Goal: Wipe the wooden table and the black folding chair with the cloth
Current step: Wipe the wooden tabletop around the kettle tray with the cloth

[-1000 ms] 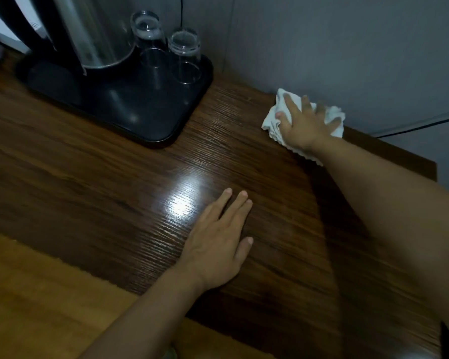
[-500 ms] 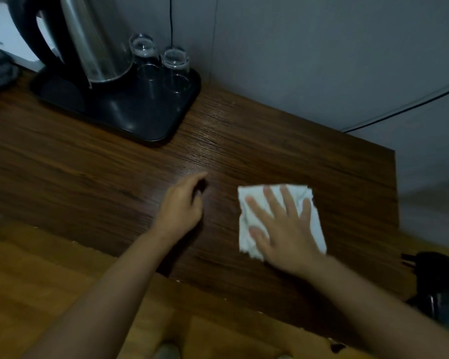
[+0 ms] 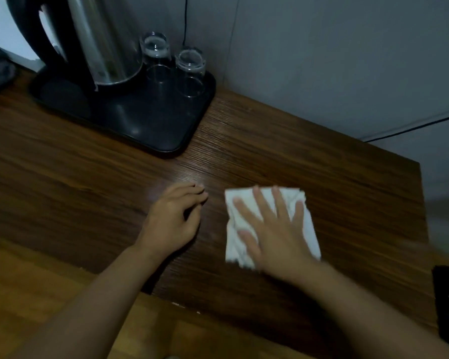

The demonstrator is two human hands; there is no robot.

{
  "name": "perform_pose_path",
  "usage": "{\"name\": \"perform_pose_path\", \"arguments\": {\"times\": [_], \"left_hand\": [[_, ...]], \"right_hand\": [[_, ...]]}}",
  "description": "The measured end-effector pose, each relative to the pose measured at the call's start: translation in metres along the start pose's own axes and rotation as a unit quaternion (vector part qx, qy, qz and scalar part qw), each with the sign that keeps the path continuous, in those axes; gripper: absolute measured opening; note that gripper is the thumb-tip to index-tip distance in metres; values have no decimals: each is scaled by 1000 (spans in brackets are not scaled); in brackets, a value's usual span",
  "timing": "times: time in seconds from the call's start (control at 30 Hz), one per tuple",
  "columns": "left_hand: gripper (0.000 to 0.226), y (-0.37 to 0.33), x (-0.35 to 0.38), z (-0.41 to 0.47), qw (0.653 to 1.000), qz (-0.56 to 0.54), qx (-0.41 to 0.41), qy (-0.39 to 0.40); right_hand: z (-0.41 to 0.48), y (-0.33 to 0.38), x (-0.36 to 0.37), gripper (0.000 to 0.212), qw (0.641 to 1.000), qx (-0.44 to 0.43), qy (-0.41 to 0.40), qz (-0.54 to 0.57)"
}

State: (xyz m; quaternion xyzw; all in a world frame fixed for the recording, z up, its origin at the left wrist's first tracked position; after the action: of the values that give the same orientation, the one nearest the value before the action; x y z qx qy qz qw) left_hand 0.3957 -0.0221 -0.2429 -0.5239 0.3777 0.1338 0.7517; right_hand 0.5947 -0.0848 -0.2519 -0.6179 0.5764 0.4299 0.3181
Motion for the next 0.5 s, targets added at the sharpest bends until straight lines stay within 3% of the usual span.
{"name": "perform_pose_path", "arguments": {"times": [0.27, 0.5], "left_hand": [[35, -1, -10, -1, 997, -65, -35, -3], [38, 7, -21, -5, 988, -133, -50, -58]], "right_hand": [[194, -56, -85, 57, 992, 117, -23, 49], [237, -65, -109, 59, 987, 146, -21, 67]]}}
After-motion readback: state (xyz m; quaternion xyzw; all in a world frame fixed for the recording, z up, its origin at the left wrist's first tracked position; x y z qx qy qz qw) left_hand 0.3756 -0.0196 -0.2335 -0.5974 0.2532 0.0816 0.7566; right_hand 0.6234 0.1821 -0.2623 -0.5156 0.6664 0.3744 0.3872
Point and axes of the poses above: each hand's wrist, its own z-axis towards the middle knuckle, its own x-axis out of the palm, y = z × x, the point moved 9 cm from there along z, towards the middle knuckle, and after that the axes turned 8 degrees about y, right-handed, at the moved point
